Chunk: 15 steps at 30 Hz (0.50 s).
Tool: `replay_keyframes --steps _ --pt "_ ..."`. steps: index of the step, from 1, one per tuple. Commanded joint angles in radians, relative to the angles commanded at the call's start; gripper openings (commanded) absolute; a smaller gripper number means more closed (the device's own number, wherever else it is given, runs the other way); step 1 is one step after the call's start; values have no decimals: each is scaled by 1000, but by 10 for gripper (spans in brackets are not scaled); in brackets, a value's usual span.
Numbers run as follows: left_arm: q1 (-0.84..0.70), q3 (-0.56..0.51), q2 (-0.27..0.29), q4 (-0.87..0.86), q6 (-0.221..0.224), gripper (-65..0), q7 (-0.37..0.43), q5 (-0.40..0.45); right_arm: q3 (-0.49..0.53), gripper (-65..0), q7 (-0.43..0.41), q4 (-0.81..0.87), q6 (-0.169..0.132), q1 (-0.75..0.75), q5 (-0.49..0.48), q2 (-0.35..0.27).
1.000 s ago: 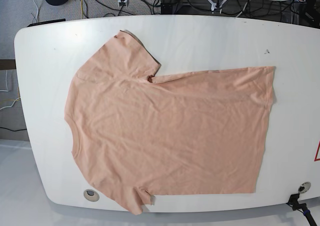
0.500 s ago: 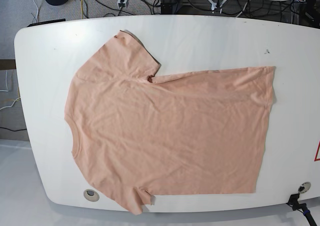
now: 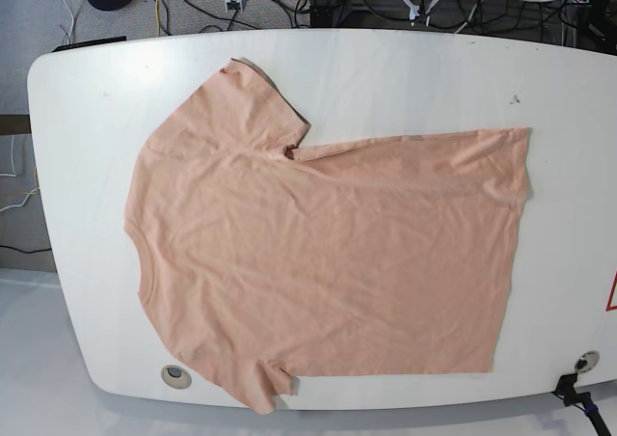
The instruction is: Fold the T-shirt properly
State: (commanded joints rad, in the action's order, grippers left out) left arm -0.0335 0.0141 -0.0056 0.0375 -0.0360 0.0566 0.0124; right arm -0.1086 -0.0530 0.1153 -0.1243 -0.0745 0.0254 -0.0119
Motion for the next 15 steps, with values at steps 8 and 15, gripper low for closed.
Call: replay_keyframes --steps 8,15 --pt "0 0 0 -1 1 -648 4 3 -1 -591 6 0 4 -3 -4 0" --pt "3 4 0 -5 2 -649 6 -2 0 -591 6 3 4 -3 -7 1"
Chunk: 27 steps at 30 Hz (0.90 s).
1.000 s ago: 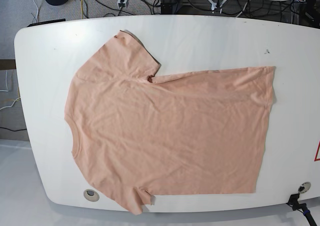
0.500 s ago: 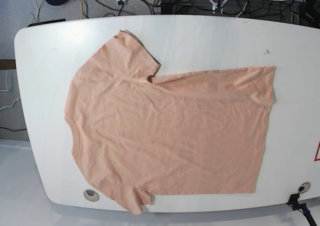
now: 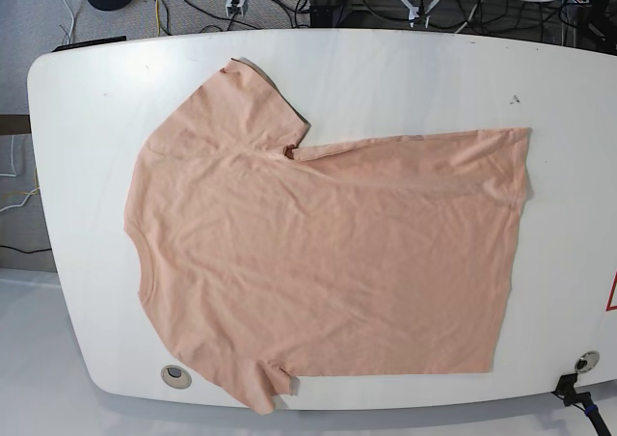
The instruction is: Fold the T-shirt properly
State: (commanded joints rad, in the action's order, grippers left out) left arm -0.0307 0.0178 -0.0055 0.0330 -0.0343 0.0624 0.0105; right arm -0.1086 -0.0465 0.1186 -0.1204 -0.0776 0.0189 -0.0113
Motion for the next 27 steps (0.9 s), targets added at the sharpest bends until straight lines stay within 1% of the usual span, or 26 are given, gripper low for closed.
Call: replay_keyframes --steps 8,10,12,14,15,27 --pt "1 -3 1 0 -1 -648 3 1 -2 -590 4 5 -2 -3 0 0" --pt "1 -4 0 -1 -2 -648 0 4 0 -590 3 5 5 2 0 0" --pt "3 -3 0 3 -3 -648 -2 2 0 -591 4 5 -1 1 1 -1" --pt "2 -2 -1 2 -1 -646 -3 3 0 -591 2 2 2 -6 1 0" --pt "-5 -9 -1 8 -2 -650 3 2 -6 -593 -8 17 -11 -2 4 1" --pt "-13 -12 -5 9 -1 -650 -3 3 -2 -592 -2 23 -9 -7 -5 -3"
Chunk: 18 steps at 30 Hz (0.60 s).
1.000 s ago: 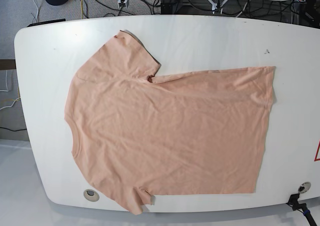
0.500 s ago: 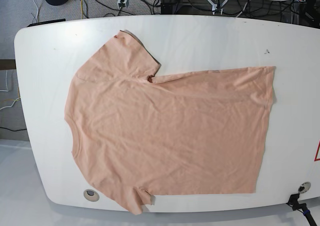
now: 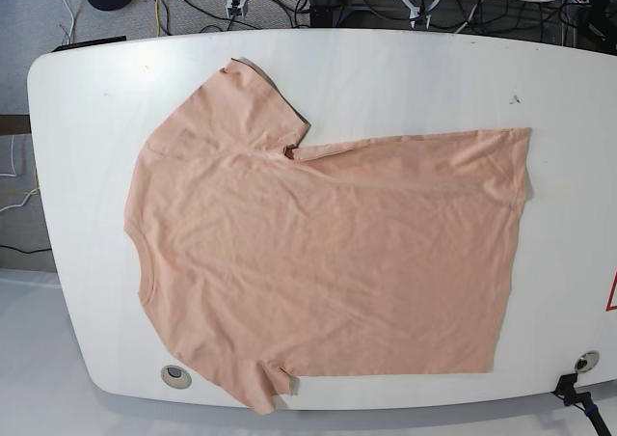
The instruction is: Fold the T-shirt properly
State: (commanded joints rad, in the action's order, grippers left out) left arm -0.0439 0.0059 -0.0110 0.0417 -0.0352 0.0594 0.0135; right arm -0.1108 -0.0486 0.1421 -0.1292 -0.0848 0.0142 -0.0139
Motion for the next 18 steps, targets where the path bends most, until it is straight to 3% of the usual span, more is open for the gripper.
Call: replay_keyframes --steps 12,18 --pt "2 -2 1 0 0 -650 -5 -3 -2 -592 1 -2 4 -2 1 -1" --pt "1 -1 2 3 -4 -644 -7 -10 -5 -592 -12 7 -12 6 3 -3"
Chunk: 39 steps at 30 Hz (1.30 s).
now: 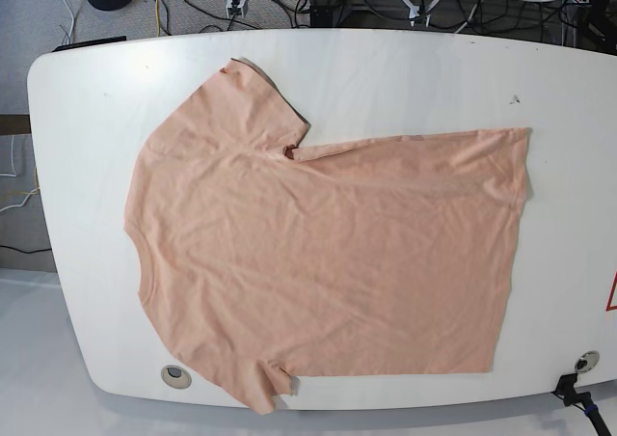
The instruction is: Fold the T-shirt properly
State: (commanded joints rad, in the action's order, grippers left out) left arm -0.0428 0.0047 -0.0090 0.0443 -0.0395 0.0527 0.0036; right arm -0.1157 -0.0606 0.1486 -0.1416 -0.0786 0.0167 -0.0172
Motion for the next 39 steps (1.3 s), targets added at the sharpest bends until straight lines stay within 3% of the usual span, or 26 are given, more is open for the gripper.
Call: replay_keyframes --steps 28,30,39 --pt "3 2 -11 -3 -1 -646 -11 2 2 -597 9 -7 12 6 5 -11" --pt "-2 -4 -6 7 -10 -650 3 -17 -1 -593 -2 -4 -1 13 0 -7" --pt "-6 -6 -12 3 -12 -650 9 -11 -2 -595 4 -2 0 7 -1 -10"
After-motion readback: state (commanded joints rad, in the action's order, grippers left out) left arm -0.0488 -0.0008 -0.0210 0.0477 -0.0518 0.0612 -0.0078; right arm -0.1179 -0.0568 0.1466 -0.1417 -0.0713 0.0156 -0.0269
